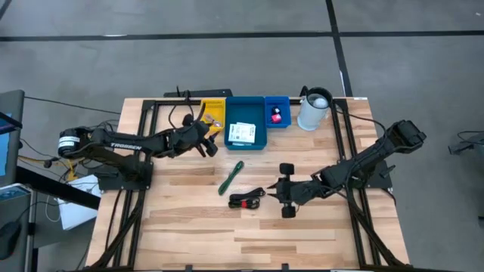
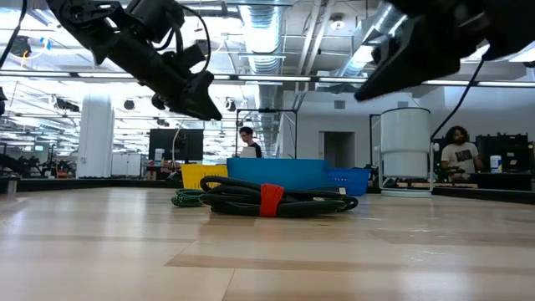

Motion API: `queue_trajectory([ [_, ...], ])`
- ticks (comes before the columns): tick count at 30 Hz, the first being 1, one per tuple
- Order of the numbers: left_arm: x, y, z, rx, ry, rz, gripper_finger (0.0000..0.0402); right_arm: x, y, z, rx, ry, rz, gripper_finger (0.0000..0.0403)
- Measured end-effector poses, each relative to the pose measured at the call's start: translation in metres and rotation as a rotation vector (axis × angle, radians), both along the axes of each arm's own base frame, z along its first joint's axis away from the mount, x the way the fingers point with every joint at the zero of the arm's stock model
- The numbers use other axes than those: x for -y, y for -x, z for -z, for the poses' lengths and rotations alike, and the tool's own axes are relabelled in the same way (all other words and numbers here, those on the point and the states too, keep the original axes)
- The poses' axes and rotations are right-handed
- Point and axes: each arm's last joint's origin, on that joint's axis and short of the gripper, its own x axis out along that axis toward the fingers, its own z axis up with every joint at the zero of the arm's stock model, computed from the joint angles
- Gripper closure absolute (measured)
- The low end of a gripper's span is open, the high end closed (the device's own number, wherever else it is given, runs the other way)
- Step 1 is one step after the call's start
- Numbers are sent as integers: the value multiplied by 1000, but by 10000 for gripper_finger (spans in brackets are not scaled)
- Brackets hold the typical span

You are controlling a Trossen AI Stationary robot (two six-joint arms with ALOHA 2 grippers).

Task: Pick and place items into bin
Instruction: Put the top black charger cable into the yellow bin

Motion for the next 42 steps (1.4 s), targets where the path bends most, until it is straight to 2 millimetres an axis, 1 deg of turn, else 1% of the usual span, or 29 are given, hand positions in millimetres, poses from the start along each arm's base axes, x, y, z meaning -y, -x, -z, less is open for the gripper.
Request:
queue_trajectory([
  [6, 9, -3, -1, 15, 0, 36, 209, 24, 1, 15, -38, -57, 134, 316],
  [9, 10, -4, -2, 29, -2, 43, 209, 32, -1, 19, -42, -108, 127, 316],
  [14, 10, -4, -2, 31, 0, 42, 209, 39, -1, 26, -41, -230, 28, 316],
  [18, 10, -4, -2, 32, 1, 42, 209, 43, 1, 31, -49, -237, 41, 315],
  [24, 10, -4, -2, 32, 1, 41, 209, 47, 3, 35, 6, -246, 40, 311],
  [27, 10, -4, -2, 32, 1, 41, 209, 47, 4, 36, 9, -240, 50, 294],
  [30, 10, -4, -2, 32, 1, 41, 209, 49, 4, 36, 19, -215, 81, 267],
  [32, 10, -4, -2, 32, 1, 41, 209, 49, 2, 40, 21, -199, 100, 246],
  [35, 10, -4, -2, 33, 2, 43, 209, 48, -2, 52, -3, -167, 109, 219],
  [37, 10, -4, -2, 33, 5, 51, 209, 47, -8, 63, -7, -135, 86, 206],
  [40, 11, -4, -2, 34, 9, 59, 209, 48, -14, 83, -31, -68, 49, 194],
  [42, 11, -4, -2, 34, 10, 62, 209, 49, -20, 92, -9, -77, 57, 189],
])
